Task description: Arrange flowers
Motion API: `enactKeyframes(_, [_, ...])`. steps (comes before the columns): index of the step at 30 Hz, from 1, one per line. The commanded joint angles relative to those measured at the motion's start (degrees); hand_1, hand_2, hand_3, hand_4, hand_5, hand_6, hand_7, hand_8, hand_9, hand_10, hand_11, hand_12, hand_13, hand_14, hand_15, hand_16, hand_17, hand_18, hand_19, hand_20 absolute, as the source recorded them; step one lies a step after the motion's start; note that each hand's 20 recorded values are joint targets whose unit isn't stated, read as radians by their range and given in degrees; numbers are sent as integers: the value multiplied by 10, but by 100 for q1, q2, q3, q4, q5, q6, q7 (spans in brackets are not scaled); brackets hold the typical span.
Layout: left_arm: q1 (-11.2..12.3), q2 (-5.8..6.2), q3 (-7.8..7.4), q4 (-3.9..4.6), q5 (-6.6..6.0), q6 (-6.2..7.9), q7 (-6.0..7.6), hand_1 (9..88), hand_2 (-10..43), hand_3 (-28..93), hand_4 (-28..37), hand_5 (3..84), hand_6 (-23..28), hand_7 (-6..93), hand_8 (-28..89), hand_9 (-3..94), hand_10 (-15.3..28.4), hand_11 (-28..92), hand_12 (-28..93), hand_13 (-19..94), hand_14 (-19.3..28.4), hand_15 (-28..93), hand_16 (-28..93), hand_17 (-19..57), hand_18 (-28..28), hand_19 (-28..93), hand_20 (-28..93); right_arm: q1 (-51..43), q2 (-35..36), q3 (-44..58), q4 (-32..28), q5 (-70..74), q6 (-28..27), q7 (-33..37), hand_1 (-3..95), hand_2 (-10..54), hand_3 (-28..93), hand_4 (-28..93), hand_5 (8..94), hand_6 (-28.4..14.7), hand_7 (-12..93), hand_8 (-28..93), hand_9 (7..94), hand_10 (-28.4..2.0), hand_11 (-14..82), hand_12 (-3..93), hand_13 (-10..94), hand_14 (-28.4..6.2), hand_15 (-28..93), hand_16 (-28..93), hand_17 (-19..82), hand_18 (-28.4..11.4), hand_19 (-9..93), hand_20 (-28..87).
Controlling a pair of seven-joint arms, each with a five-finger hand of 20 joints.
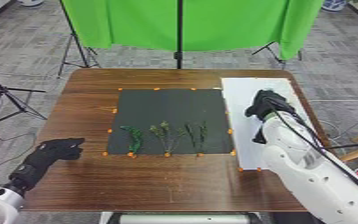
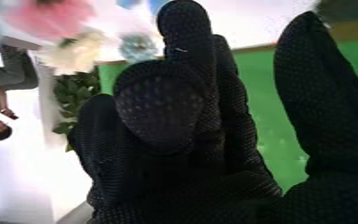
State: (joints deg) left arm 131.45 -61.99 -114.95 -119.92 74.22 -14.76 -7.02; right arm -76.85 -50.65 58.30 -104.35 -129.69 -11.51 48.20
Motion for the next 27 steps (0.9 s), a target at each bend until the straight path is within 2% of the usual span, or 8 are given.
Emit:
enactKeyframes(1, [197, 15, 291, 46, 28, 1217, 800, 328, 13, 620, -170, 460, 61, 93, -49, 424, 142, 200, 138, 343, 182, 206, 7, 83, 143, 141, 192, -85, 148, -4, -24, -301, -141, 101, 383, -95, 632, -95, 619, -11, 108, -68, 802, -152, 246, 262, 890, -41, 582, 350, 616, -150, 932, 563])
enactKeyframes(2, [174, 35, 344, 76, 2, 1375, 929, 343, 6, 619, -162, 458, 61, 95, -49, 412, 140, 202, 138, 332, 177, 199, 7, 93, 148, 165, 203, -102, 164, -5, -36, -322, -139, 114, 383, -95, 632, -96, 619, -11, 108, -68, 802, -152, 247, 263, 891, -40, 582, 350, 617, -149, 932, 563])
enactKeyframes(5, [189, 67, 395, 111, 60, 1601, 1193, 437, 10, 636, -127, 435, 50, 119, -57, 370, 120, 214, 135, 308, 152, 184, 14, 113, 155, 216, 232, -155, 152, -10, 7, -362, -83, 110, 381, -95, 634, -97, 619, -10, 107, -69, 806, -151, 253, 264, 895, -37, 582, 349, 620, -148, 932, 562])
enactKeyframes(8, [179, 79, 440, 126, 126, 1776, 1301, 538, 21, 640, -106, 409, 28, 159, -74, 330, 105, 222, 127, 300, 133, 176, 14, 146, 150, 231, 246, -257, 135, -74, 126, -450, 289, 31, 394, -95, 627, -100, 622, -7, 111, -70, 814, -145, 258, 262, 910, -29, 569, 341, 636, -133, 932, 547])
enactKeyframes(13, [178, 45, 415, 107, 171, 1637, 1173, 572, 23, 633, -98, 400, 22, 174, -86, 326, 100, 222, 122, 323, 132, 193, 16, 154, 147, 237, 266, -441, 76, -215, 359, -573, 781, -91, 445, -95, 631, -114, 655, -1, 128, -77, 858, -141, 262, 253, 937, -6, 563, 314, 681, -105, 932, 500])
enactKeyframes(17, [193, 30, 378, 93, 151, 1529, 1107, 552, 15, 635, -93, 401, 21, 180, -89, 341, 103, 228, 119, 340, 140, 213, 12, 138, 140, 219, 260, -563, 32, -323, 506, -619, 1209, -202, 526, -95, 587, -126, 684, 0, 147, -43, 893, -124, 201, 344, 937, 0, 587, 277, 702, -89, 932, 475])
enactKeyframes(23, [226, 24, 348, 88, 131, 1640, 1154, 532, 7, 637, -95, 411, 25, 173, -89, 356, 107, 230, 116, 349, 144, 228, 2, 129, 135, 197, 248, -602, 15, -350, 549, -686, 1569, -225, 658, -95, 438, -63, 749, -14, 152, 100, 930, -105, 134, 412, 937, 5, 603, 251, 718, -75, 932, 436])
enactKeyframes(27, [250, 40, 296, 94, 81, 1726, 1194, 526, 3, 638, -93, 414, 27, 171, -87, 359, 107, 231, 115, 352, 146, 231, -2, 129, 134, 196, 248, -509, 103, -231, 311, -703, 1972, -254, 673, -95, 476, -79, 804, -39, 181, 160, 936, -98, 135, 415, 937, 7, 611, 245, 722, -71, 932, 425])
